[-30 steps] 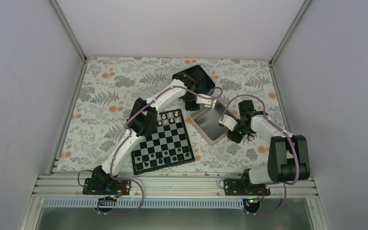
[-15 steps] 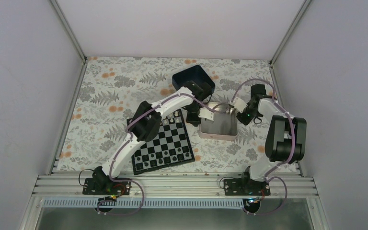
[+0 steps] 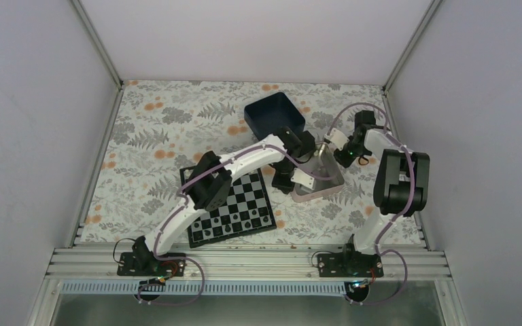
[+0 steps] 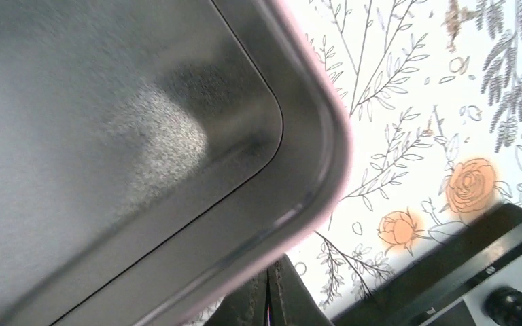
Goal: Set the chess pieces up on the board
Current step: Adjust the storage box at the center of the board, then pick up the chess piece from the storage box.
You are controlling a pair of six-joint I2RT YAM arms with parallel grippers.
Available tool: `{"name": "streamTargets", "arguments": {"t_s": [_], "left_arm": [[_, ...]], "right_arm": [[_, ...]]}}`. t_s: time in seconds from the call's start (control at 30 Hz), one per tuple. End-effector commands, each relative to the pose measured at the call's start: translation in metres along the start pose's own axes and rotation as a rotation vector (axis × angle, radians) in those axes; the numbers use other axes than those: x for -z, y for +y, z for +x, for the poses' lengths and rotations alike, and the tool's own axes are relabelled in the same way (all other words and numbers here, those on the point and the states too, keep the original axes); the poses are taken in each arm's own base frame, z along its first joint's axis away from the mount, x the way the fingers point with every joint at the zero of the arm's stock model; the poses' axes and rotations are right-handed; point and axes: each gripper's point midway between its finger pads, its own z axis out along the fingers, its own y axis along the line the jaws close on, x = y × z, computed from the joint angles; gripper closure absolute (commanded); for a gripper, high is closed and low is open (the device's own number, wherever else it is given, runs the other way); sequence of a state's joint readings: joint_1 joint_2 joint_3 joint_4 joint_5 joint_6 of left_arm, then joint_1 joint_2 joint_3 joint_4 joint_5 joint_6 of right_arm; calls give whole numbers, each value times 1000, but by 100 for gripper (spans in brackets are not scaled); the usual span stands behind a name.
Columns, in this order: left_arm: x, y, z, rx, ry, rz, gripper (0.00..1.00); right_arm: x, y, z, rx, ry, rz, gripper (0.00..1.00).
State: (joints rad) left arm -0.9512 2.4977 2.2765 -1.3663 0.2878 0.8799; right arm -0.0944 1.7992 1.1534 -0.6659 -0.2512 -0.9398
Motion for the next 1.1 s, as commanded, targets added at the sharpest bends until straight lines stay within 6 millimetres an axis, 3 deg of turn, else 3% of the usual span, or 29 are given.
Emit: {"name": "streamTargets", "arguments": {"t_s": [0.0, 0.1, 0.13, 0.17, 0.2, 0.23, 0.27, 0.3, 0.43, 0.53, 0.57, 0.77, 0.93, 1.07], "left_arm": [[50, 4, -13, -50, -54, -118, 98], [71, 5, -11, -59, -40, -183, 97], [80, 5, -9, -60, -36, -208, 92], [89, 5, -7, -60, -30, -234, 75], [99, 3, -6, -59, -33, -254, 44], [109, 1, -4, -59, -39, -272, 22], [118, -2, -1, -59, -43, -287, 5], [132, -5, 1, -60, -53, -312, 1], [173, -2, 17, -23, -74, -407, 0], [218, 12, 36, 37, -139, -513, 0], [233, 18, 46, 64, -157, -552, 0], [297, 40, 112, 246, -210, -746, 0], [340, 35, 170, 365, -270, -916, 0], [359, 36, 229, 472, -313, -1014, 0]], "right_arm": [[32, -13, -17, -40, -91, 53, 95], [52, -5, -24, -73, -134, 29, 85], [65, -1, -29, -72, -160, 31, 80], [74, 5, -33, -77, -180, 15, 74], [81, 12, -36, -77, -193, -4, 69], [86, 19, -39, -72, -205, -23, 63], [89, 26, -42, -62, -207, -35, 58], [92, 32, -45, -47, -208, -34, 55], [85, 45, -56, 9, -170, -16, 44], [73, 43, -63, 37, -119, 1, 27], [69, 40, -65, 37, -109, 8, 26], [42, 23, -73, 6, -38, 25, 27], [20, 21, -71, -2, 15, 10, 32], [5, 20, -74, -13, 34, -13, 36]]}}
